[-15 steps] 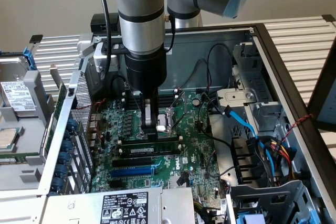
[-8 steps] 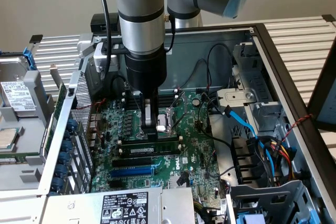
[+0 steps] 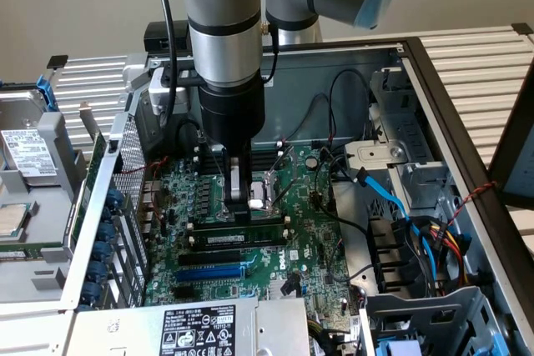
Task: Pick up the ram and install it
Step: 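Press down the ram until it locks into place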
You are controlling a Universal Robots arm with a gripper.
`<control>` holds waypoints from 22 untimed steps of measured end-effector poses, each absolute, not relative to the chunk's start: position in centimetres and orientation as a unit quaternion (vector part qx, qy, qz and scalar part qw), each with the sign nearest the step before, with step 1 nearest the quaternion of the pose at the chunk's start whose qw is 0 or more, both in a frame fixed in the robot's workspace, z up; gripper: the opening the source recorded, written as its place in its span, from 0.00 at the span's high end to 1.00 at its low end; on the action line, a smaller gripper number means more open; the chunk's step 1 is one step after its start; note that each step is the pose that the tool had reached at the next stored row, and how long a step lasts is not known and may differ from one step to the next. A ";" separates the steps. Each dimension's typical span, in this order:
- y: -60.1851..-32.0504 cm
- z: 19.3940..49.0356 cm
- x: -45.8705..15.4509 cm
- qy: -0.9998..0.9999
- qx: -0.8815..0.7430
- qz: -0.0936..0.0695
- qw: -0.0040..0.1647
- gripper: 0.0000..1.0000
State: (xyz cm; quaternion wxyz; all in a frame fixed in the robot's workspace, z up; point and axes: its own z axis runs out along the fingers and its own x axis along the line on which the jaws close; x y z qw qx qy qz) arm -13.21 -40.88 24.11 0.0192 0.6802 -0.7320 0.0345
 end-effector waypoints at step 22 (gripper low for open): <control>-40.9 24.5 -13.2 -0.796 0.605 0.027 0.029 0.89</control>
